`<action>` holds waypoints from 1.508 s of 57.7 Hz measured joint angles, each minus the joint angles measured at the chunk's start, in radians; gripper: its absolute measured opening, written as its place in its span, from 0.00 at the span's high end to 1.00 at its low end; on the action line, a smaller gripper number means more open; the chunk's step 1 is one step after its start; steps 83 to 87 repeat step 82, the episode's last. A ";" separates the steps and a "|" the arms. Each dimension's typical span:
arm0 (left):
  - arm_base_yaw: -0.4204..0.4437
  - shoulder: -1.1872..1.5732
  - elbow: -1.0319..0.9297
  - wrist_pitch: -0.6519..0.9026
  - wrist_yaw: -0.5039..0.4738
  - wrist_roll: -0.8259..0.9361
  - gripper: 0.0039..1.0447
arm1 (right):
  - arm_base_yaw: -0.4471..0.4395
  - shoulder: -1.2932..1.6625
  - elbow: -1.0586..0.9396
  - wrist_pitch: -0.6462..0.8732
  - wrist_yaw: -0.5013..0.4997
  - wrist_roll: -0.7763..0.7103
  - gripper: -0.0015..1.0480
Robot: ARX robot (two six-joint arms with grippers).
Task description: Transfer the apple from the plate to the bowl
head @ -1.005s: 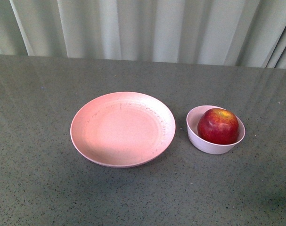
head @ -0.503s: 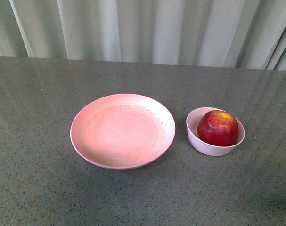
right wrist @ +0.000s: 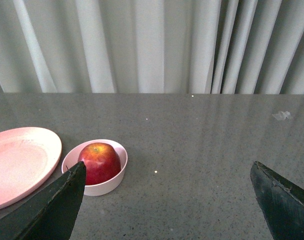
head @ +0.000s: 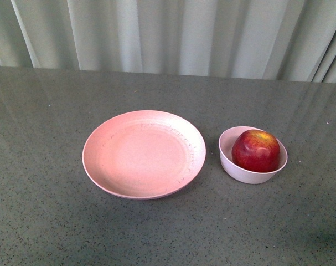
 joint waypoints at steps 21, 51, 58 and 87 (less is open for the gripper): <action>0.001 -0.013 0.000 -0.008 0.000 0.000 0.99 | 0.000 0.000 0.000 0.000 0.000 0.000 0.09; 0.001 -0.014 0.000 -0.008 0.000 0.000 0.21 | 0.000 0.000 0.000 0.000 0.000 0.000 0.09; 0.001 -0.014 0.000 -0.008 0.000 0.002 0.07 | 0.000 0.000 0.000 0.000 0.000 0.000 0.09; 0.001 -0.014 0.000 -0.008 0.000 0.002 0.08 | 0.000 0.000 0.000 0.000 0.000 0.000 0.09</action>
